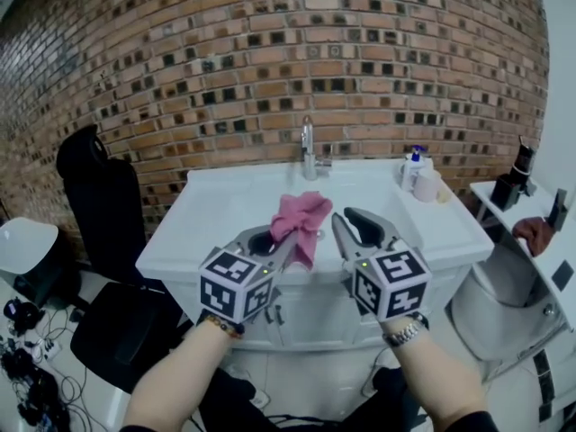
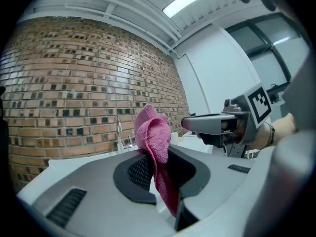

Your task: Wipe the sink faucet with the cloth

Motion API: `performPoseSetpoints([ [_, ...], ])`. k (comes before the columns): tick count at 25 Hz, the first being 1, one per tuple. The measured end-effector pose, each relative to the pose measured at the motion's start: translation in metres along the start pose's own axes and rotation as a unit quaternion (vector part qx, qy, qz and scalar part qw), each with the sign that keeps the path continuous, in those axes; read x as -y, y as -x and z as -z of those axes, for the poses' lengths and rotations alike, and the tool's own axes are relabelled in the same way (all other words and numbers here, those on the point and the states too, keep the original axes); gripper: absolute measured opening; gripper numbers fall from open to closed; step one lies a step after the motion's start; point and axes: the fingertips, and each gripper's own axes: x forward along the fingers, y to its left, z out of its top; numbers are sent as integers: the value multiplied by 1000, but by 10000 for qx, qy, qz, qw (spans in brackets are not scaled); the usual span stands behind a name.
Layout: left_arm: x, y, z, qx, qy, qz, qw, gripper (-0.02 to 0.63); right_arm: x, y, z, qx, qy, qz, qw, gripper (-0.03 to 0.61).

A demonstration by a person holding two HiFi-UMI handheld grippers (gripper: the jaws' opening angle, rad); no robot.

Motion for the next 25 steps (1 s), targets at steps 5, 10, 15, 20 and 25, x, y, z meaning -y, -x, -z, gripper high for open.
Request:
performPoseSetpoints([
  [5, 26, 43, -4, 139, -21, 55, 9999, 48, -38, 33, -2, 49, 34, 43, 10000, 98],
  [10, 49, 80, -9, 295, 24, 83, 9995, 48, -67, 71, -9, 34, 173, 134, 9998, 95],
  [15, 74, 111, -10, 406, 90, 86, 9991, 48, -87, 104, -14, 37, 238, 184, 9995, 87],
  [20, 94, 141, -9, 499, 140, 82, 9986, 48, -112, 133, -15, 60, 268, 189, 9994, 74],
  [25, 111, 164, -9, 566, 143, 81, 9983, 48, -132, 157, -15, 99, 327, 147, 9993, 43],
])
